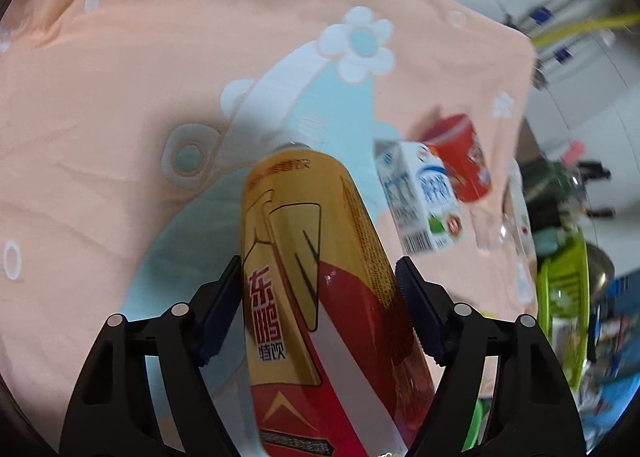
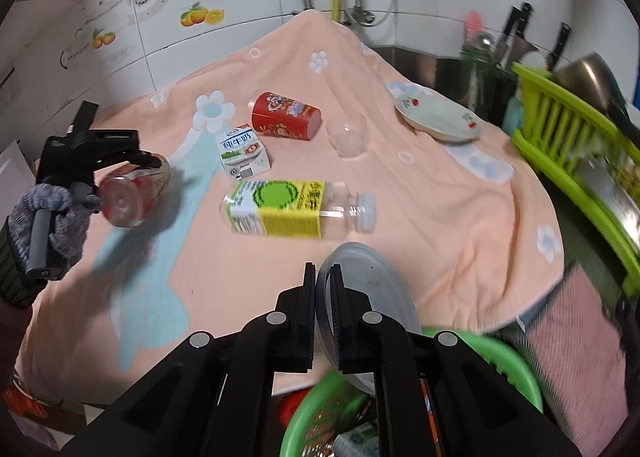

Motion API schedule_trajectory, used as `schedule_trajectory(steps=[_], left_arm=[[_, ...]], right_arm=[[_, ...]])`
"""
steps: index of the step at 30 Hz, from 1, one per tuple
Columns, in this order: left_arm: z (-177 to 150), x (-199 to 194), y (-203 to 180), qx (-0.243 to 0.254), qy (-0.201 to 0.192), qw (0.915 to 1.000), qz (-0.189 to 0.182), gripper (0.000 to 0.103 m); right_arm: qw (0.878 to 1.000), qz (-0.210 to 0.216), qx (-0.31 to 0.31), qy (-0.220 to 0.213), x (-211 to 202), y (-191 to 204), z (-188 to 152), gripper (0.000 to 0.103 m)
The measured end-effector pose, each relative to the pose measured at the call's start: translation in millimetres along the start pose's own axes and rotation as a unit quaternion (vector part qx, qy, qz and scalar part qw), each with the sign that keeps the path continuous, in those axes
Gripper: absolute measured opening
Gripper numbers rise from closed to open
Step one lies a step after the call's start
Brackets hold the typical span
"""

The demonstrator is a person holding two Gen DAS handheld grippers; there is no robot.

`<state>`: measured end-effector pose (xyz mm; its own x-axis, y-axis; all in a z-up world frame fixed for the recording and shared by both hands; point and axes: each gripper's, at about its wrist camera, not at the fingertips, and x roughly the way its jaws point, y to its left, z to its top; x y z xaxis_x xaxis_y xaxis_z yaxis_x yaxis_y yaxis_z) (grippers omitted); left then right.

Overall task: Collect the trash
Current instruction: 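Carry the lid and yellow-red bottle over the green basket and release both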

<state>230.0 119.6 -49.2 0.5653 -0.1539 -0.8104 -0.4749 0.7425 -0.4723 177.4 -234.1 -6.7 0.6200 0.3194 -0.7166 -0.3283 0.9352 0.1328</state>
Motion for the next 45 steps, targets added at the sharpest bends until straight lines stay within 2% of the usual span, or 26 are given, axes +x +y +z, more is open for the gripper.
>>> schedule_trajectory(steps=[11,19,23,30,35,37,43,45], left_arm=[[-38.6,-36.9,-3.6,0.056,0.005,0.9969,-0.055,0.073],[-77.5,-59.5,-34.1,0.116,0.025,0.9862,-0.115,0.073],[-102.2,-62.3,-62.2,0.157,0.044,0.9762,-0.143,0.073],[-151.8,-51.5,-116.6,0.220,0.088,0.9535,-0.187,0.073],[-186.2,-31.7,-145.7,0.260,0.128,0.9360,-0.200,0.073],[-200.7,-22.5,-156.2,0.273,0.145,0.9289,-0.204,0.073],[-236.2,-2.0,-179.2,0.318,0.176,0.9088,-0.204,0.073],[-243.7,3.9,-184.7,0.328,0.182,0.9045,-0.203,0.073]], right_arm=[[0.998,-0.021,0.061,0.004,-29.5,-21.4,-59.7,0.007],[0.993,-0.041,0.113,0.014,-40.4,-48.0,-94.5,0.007],[0.989,-0.053,0.136,0.015,-47.8,-61.5,-109.0,0.009],[0.983,-0.065,0.171,0.012,-58.3,-78.0,-130.3,0.013],[0.981,-0.073,0.180,0.003,-71.3,-83.4,-137.6,0.020],[0.980,-0.077,0.183,-0.001,-78.1,-85.2,-141.5,0.026],[0.978,-0.095,0.183,-0.012,-95.8,-87.0,-150.2,0.041],[0.978,-0.100,0.184,-0.016,-101.4,-88.0,-154.1,0.043]])
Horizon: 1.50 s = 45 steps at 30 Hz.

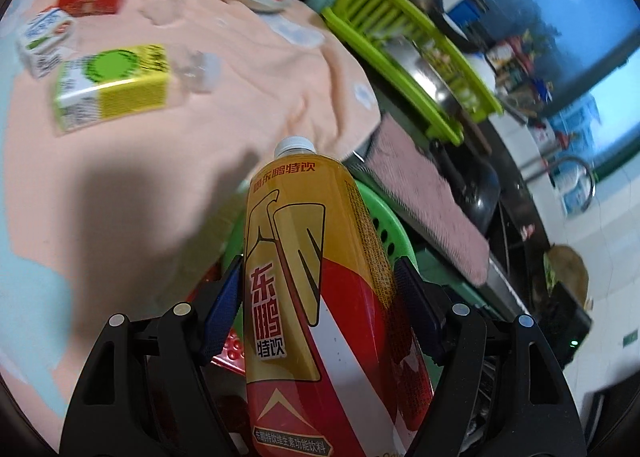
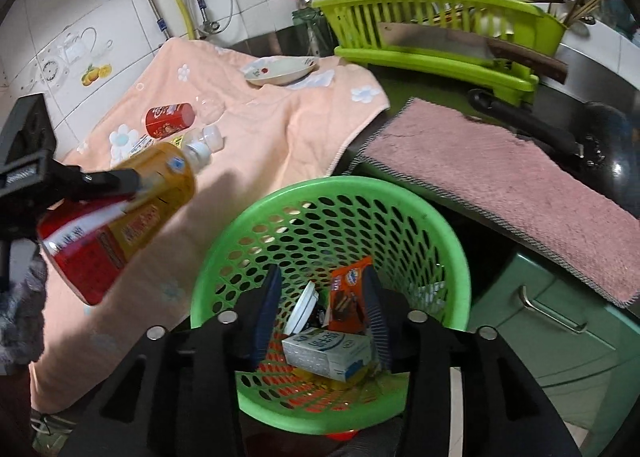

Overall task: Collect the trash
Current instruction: 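Carry the lid and yellow-red bottle over the green basket and release both, then grasp the green-yellow Calamansi juice bottle with the left gripper and lift it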

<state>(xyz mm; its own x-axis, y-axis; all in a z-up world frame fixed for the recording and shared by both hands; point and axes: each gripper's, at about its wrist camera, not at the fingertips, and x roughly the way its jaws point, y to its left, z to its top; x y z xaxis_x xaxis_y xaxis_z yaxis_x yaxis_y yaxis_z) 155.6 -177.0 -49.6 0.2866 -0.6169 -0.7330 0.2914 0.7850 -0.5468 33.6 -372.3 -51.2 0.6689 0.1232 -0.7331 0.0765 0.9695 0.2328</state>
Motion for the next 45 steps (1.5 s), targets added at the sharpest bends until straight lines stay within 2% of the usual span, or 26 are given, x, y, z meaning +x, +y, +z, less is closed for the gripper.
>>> schedule_trajectory(steps=[4,12,18,24,32,37,45], left_arm=[[-2.8,25.7,-12.5,0.026,0.029,0.9992,-0.002,0.073],[-15.6,79.8,-39.0,0.080,0.082,0.9934,0.008,0.074],[-22.9,97.8,-42.8,0.102,0.096,0.9900,0.008,0.078],[-23.7,89.7,-41.6,0.110,0.087,0.9901,0.011,0.080],[-22.0,57.1,-26.1,0.117,0.057,0.9911,0.029,0.080],[-17.5,31.8,-13.6,0.126,0.033,0.9904,0.044,0.080],[14.7,-9.7,11.5,0.164,-0.018,0.9813,0.099,0.080]], right_arm=[[1.000,-0.009,0.002,-0.008,-9.4,-7.8,-5.0,0.052],[1.000,-0.019,0.014,-0.011,-18.3,-22.4,-12.8,0.057],[1.000,-0.021,0.016,-0.015,-22.5,-25.3,-16.1,0.059],[0.999,-0.021,0.020,-0.017,-24.3,-25.7,-15.8,0.060],[1.000,-0.014,0.004,-0.021,-23.9,-11.0,-9.4,0.064],[1.000,-0.008,-0.013,-0.020,-20.5,3.0,-2.6,0.071],[0.999,0.007,-0.030,-0.017,-12.0,22.4,5.1,0.084]])
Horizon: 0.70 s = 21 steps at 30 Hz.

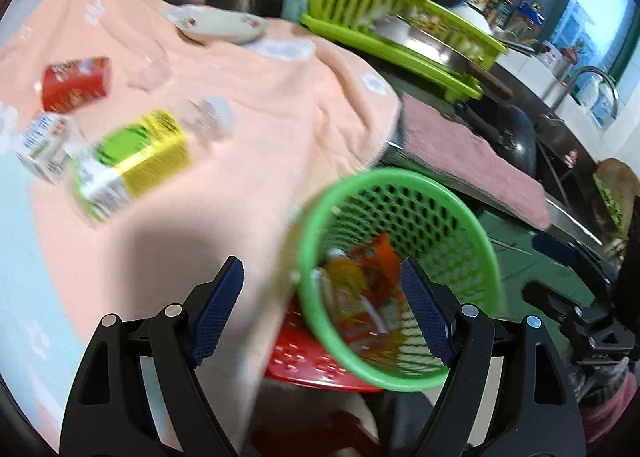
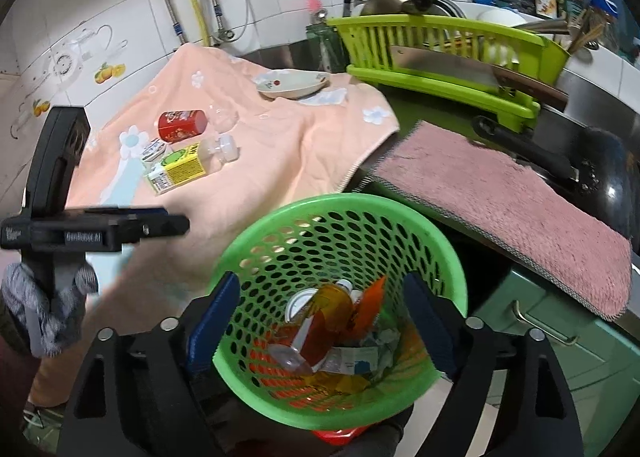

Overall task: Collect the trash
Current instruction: 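Grasp the green-yellow Calamansi juice bottle with the left gripper and lift it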

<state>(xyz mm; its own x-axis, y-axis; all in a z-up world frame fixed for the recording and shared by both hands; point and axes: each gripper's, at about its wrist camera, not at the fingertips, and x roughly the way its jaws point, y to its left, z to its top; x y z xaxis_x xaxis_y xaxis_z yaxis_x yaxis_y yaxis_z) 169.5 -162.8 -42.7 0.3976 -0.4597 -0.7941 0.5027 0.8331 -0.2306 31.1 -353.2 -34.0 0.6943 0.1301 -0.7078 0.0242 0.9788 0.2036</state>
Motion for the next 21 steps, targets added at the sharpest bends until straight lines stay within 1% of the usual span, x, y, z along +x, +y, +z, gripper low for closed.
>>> schedule_trajectory(steps=[4,8,13,16,21], left_arm=[[17.1,-6.8,26.5,0.011,-0.008,0.9994,0.032,0.081],[36.7,-6.6,47.4,0.029,-0.011,0.9982,0.051,0.082],[55.4,8.3,68.9,0.064,0.006,0.9950,0.077,0.084],[63.2,19.3,80.3,0.078,0.018,0.9932,0.085,0.084],[76.8,33.5,95.4,0.102,0.029,0.9909,0.083,0.084]], right_arm=[[1.000,0.014,-0.009,0.004,4.5,8.9,2.9,0.087],[1.000,0.018,-0.014,0.011,11.6,13.3,5.7,0.088],[0.999,0.022,-0.017,0.018,18.5,17.7,8.4,0.088],[0.999,0.023,-0.019,0.022,22.6,19.4,10.6,0.088],[0.999,0.025,-0.023,0.030,31.4,22.6,14.1,0.088]])
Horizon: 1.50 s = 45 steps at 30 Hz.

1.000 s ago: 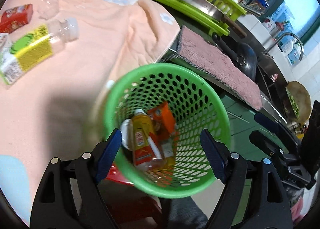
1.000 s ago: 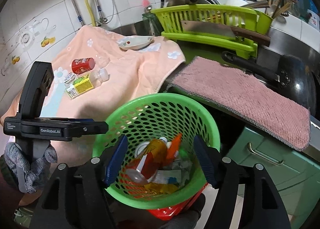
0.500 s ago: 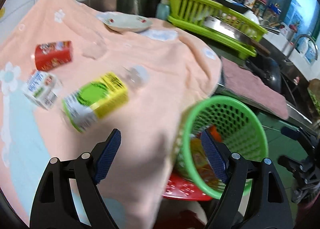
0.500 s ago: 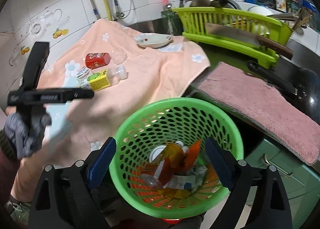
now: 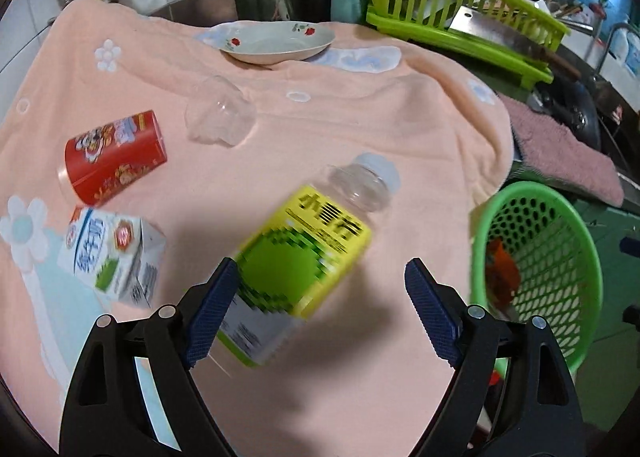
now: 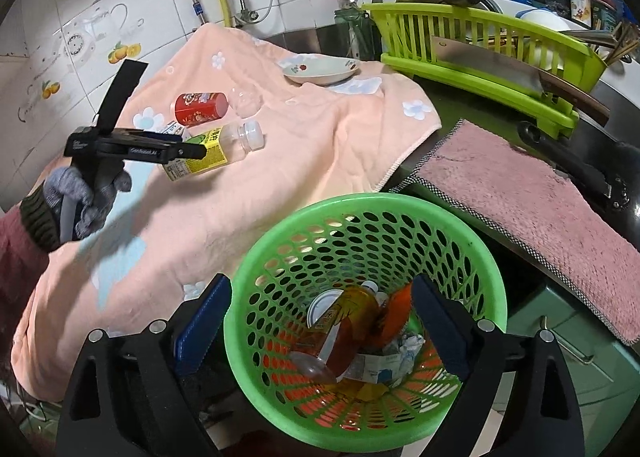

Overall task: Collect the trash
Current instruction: 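Grasp the green-yellow Calamansi juice bottle with the left gripper and lift it, then grasp the clear cup with the right gripper while the left gripper holds the bottle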

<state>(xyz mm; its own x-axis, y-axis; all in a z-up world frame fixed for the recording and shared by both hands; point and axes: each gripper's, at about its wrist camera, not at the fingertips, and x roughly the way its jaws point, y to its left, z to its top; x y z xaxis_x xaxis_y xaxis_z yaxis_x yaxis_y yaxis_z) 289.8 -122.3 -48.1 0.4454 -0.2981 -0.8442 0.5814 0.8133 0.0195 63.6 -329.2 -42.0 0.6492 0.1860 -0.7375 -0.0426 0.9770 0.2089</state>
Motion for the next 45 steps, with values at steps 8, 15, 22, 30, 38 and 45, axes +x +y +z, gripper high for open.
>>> schedule_trajectory(steps=[8,15,22,30,38,45], left_arm=[[9.2,15.0,4.1,0.044,0.009,0.9986,-0.028,0.086],[11.5,29.9,9.4,0.055,0.025,0.9969,-0.049,0.086],[8.3,47.7,7.6,0.056,0.041,0.9961,-0.056,0.086],[3.9,50.6,9.7,0.020,0.016,0.9982,-0.054,0.071],[-17.8,25.0,15.5,-0.039,-0.001,0.9985,-0.039,0.059],[-52.5,-12.9,32.3,-0.083,-0.024,0.9963,-0.007,0.057]], right_arm=[[1.000,0.007,-0.003,0.014,17.3,3.8,6.5,0.088],[1.000,0.011,-0.005,0.025,31.8,7.8,10.8,0.088],[0.999,0.011,-0.007,0.032,40.7,12.1,12.6,0.088],[0.999,0.013,-0.011,0.034,45.6,16.0,14.7,0.088],[0.999,0.016,-0.024,0.027,47.5,22.4,27.0,0.088],[0.998,0.034,-0.039,0.019,62.1,32.4,66.5,0.087]])
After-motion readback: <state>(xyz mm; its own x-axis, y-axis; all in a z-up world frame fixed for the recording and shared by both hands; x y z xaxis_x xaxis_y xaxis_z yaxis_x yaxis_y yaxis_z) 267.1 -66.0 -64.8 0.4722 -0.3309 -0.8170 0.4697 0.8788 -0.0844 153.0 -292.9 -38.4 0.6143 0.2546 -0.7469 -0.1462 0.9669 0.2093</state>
